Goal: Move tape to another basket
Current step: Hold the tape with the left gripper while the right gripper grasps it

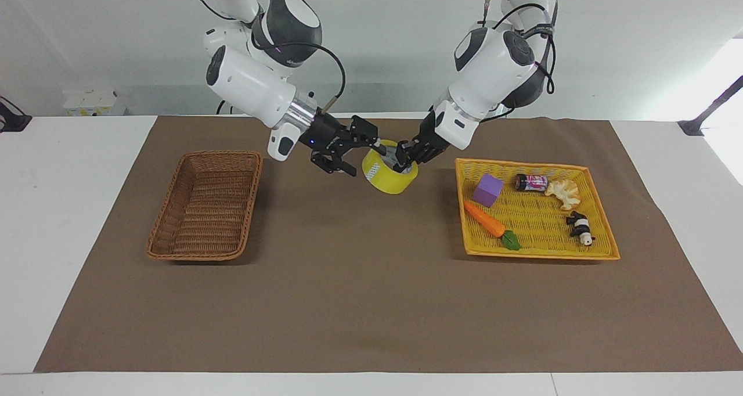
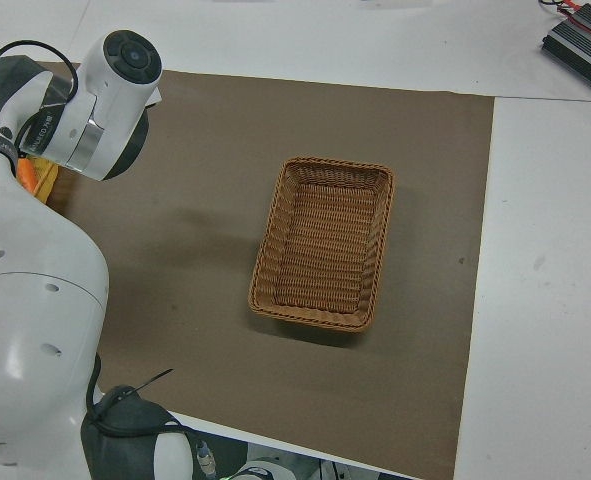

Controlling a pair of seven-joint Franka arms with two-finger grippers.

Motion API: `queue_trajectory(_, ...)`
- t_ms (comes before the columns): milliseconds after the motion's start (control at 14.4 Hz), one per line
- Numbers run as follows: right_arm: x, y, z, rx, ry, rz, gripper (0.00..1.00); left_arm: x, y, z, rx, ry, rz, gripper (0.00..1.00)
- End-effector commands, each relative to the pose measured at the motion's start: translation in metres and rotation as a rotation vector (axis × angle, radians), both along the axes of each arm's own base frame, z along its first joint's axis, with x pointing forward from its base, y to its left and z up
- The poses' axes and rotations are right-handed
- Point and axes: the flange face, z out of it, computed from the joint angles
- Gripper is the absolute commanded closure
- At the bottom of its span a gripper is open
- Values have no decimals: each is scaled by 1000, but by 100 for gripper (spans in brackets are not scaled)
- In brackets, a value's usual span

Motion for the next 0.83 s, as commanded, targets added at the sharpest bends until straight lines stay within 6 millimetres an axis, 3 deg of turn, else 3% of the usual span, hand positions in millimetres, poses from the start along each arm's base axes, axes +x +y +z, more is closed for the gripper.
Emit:
queue_trajectory(0,-3,-2,-1,18,7,4,12,-5,-1,7,-8,-1,-9,100)
queue_trajectory(139,-3,-1,-1,18,6,7,28,-6,-1,6,-7,0,-9,100)
queue_trajectory(416,-3,-3,0,28,16,9,95,-7,-3,6,-7,1,-12,100)
queue_trajectory(485,-3,-3,0,43,23,1,100,-7,-3,6,-7,1,-12,100)
queue_trajectory(762,-2,-4,1,50,23,-2,100,-7,-3,7,-8,1,-11,100)
